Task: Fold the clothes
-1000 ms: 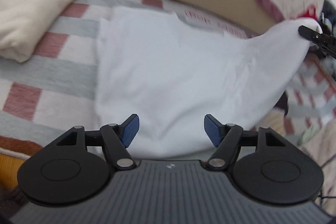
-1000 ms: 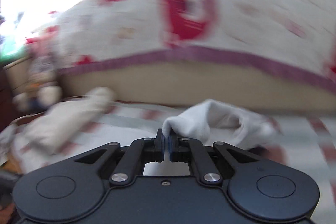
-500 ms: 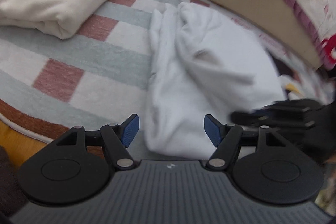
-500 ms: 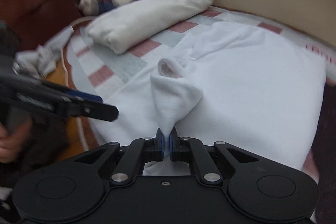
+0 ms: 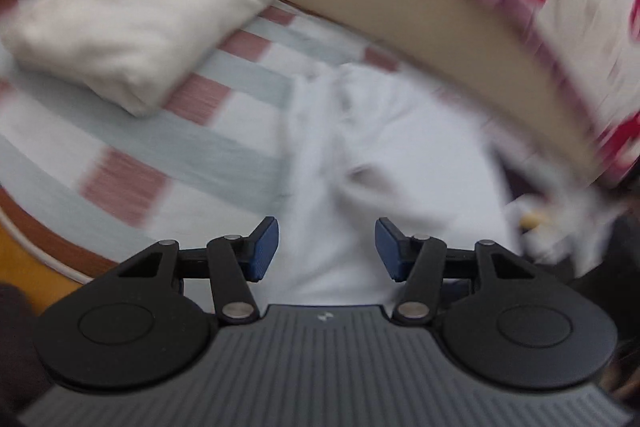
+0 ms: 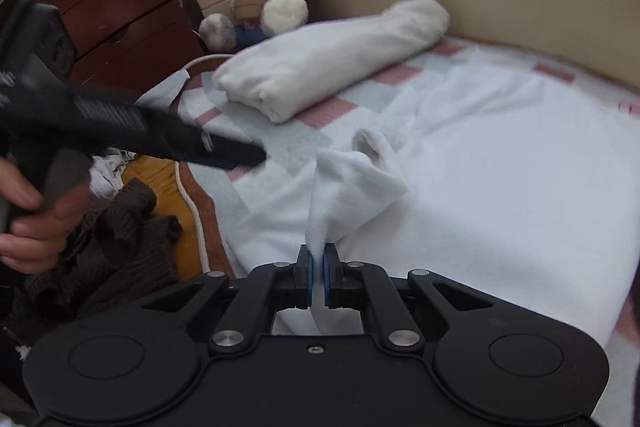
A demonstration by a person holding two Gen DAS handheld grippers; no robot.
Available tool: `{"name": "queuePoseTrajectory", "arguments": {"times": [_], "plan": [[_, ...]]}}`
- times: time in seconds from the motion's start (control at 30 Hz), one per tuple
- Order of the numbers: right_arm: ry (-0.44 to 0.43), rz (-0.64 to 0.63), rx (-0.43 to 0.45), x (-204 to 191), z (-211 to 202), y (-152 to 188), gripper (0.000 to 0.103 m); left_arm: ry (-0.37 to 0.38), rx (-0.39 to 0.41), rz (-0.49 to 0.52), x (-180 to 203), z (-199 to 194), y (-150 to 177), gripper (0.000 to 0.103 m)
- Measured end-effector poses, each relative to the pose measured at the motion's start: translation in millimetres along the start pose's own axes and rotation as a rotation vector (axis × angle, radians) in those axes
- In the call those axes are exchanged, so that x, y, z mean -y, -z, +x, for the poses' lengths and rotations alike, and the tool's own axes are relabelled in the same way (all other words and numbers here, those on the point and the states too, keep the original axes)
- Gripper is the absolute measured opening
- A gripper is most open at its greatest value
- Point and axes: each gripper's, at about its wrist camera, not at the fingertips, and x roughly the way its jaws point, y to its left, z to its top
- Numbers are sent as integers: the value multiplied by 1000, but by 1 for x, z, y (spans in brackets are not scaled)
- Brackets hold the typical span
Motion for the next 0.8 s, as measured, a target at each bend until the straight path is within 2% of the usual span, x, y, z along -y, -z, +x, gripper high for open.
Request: {"name": "queuePoseTrajectory", "arguments": {"times": [0.07, 0.13, 0.17, 0.2, 0.23, 0.27, 0.3, 0.4, 0.47, 0.57, 0.63, 0.73, 0.77, 0.8], "plan": [[5, -31, -3, -3, -2, 1, 8, 84, -36, -86, -4, 10, 1, 54], [11, -54, -30, -7, -4, -2, 13, 117, -66, -126, -4, 21, 6, 56], [10, -34, -73, -7, -7, -3, 13, 130, -80, -141, -4, 25, 8, 56], [17, 22, -129, -3, -12, -3, 32, 124, -92, -123, -1, 28, 8, 56], [27, 109, -144, 5, -26, 2, 53, 119, -104, -105, 3, 30, 9, 56], [37, 196, -158, 13, -40, 6, 55, 113, -115, -85, 6, 33, 10, 57], [46, 277, -171, 20, -53, 11, 55, 107, -117, -56, 10, 33, 11, 59], [68, 320, -165, 31, -84, 28, 55, 81, -127, 18, 21, 37, 15, 62], [90, 326, -169, 35, -95, 38, 55, 72, -148, 24, 24, 44, 16, 62], [150, 248, -212, 26, -85, 43, 55, 82, -156, 30, 28, 56, 11, 63], [199, 152, -245, 14, -78, 44, 54, 47, -145, 45, 31, 69, 5, 63], [248, 71, -230, 0, -80, 45, 54, -9, -108, 61, 32, 87, -3, 63], [258, 67, -218, -3, -82, 47, 54, 11, -83, 86, 33, 89, -4, 60], [268, 64, -205, -5, -85, 49, 54, 26, -58, 113, 35, 91, -4, 47]]}}
